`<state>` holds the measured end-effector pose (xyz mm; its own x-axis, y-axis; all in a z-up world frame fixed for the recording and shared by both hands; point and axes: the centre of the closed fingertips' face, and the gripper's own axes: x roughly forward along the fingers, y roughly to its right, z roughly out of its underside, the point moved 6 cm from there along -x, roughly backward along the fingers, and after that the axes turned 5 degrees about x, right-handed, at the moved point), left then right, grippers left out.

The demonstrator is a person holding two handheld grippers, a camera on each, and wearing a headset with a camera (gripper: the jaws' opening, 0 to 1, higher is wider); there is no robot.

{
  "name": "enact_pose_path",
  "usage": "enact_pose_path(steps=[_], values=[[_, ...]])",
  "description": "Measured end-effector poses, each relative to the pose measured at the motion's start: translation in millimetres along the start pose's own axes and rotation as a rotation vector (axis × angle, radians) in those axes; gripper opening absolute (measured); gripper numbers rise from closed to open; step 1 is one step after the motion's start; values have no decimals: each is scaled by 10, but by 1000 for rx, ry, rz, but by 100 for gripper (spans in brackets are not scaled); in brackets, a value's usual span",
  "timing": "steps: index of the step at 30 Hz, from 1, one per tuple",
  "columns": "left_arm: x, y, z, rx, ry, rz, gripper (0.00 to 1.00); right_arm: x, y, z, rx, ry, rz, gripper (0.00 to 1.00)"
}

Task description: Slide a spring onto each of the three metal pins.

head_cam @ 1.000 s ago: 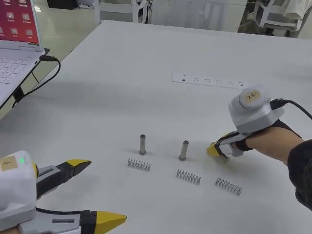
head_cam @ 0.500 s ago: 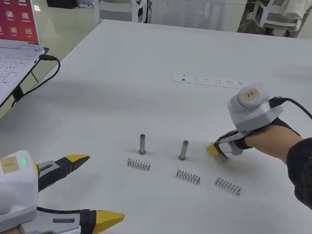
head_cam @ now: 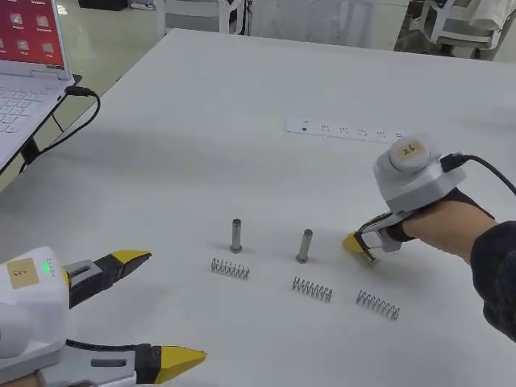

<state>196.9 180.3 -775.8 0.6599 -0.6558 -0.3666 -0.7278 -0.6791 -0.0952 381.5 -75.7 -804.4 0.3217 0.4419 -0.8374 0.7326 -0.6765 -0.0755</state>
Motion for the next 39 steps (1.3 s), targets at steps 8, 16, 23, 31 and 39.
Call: enact_pose_path(steps=[8,16,23,31,39], values=[[3,0,5,2,0,-1,83,6,12,-23,14,-32,15,9],[7,13,7,-5,1,4,82,1,-7,-19,-13,-46,39,8],[12,27,-22,-16,11,11,82,-9,-34,-14,-11,-42,53,6],[-6,26,-29,-16,11,8,81,-70,-42,-21,6,-31,57,5],[-1,37,-26,-16,10,11,81,-193,-68,-101,-1,8,62,5]])
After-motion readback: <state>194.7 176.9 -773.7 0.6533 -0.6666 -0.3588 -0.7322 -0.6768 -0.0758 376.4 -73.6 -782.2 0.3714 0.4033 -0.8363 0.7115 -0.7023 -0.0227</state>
